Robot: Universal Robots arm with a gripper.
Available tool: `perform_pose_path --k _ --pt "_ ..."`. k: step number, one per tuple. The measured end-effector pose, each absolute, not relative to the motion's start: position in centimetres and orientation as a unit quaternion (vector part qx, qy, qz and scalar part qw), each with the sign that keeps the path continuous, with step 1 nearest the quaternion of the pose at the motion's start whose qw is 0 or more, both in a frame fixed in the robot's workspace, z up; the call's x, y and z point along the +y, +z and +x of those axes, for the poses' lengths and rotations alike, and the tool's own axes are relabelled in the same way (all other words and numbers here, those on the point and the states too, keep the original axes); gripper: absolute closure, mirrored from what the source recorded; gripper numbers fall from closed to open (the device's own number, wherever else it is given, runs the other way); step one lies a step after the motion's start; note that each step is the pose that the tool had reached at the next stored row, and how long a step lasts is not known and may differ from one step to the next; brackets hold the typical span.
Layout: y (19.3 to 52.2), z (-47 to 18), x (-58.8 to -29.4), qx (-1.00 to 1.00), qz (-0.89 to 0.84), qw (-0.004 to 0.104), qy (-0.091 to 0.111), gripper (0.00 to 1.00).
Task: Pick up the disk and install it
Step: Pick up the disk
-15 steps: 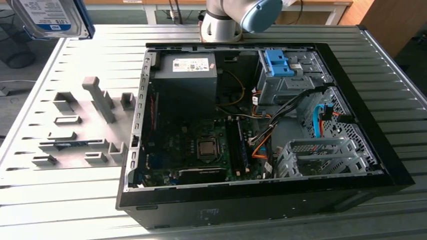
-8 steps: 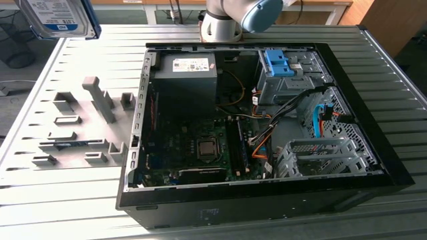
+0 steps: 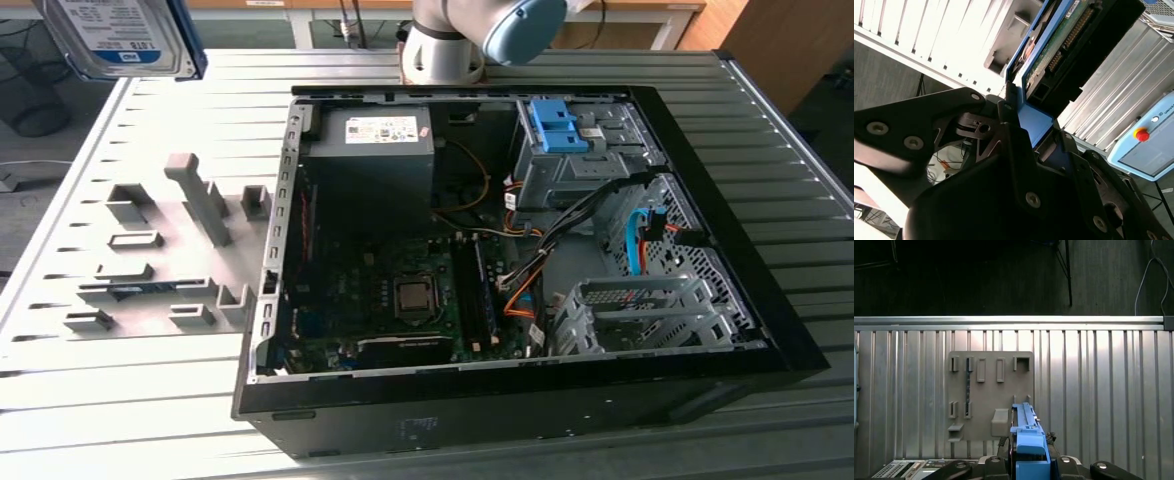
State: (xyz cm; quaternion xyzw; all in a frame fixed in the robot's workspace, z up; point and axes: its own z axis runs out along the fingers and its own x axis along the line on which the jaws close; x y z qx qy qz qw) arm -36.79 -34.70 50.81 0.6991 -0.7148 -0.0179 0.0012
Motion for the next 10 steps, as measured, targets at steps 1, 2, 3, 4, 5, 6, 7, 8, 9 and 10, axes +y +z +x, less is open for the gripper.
perform_pose_path --k 1,2,3,4,5,6,7,8,9,10 --pt "50.81 -36.79 -34.87 -0.715 0.699 0.001 -0.018 0.64" --pt "50.81 -36.79 -35.01 -0.715 0.699 0.001 -0.018 0.64" --pt "50.81 -36.79 -35.12 -0.715 0.699 0.001 -0.018 0.64" --pt "50.81 -36.78 -35.22 -0.715 0.699 0.001 -0.018 0.64" --pt "50.81 -36.77 -35.28 -0.715 0.699 0.001 -0.018 0.64" --pt "50.81 -36.74 -35.31 -0.715 0.699 0.001 -0.018 0.64" --pt "50.81 -36.68 -35.33 -0.715 0.699 0.001 -0.018 0.64" --pt "50.81 -36.59 -35.34 -0.715 0.699 0.001 -0.018 0.64" --pt "50.81 -36.46 -35.34 -0.715 0.699 0.001 -0.018 0.64" --pt "50.81 -36.33 -35.34 -0.715 0.699 0.001 -0.018 0.64"
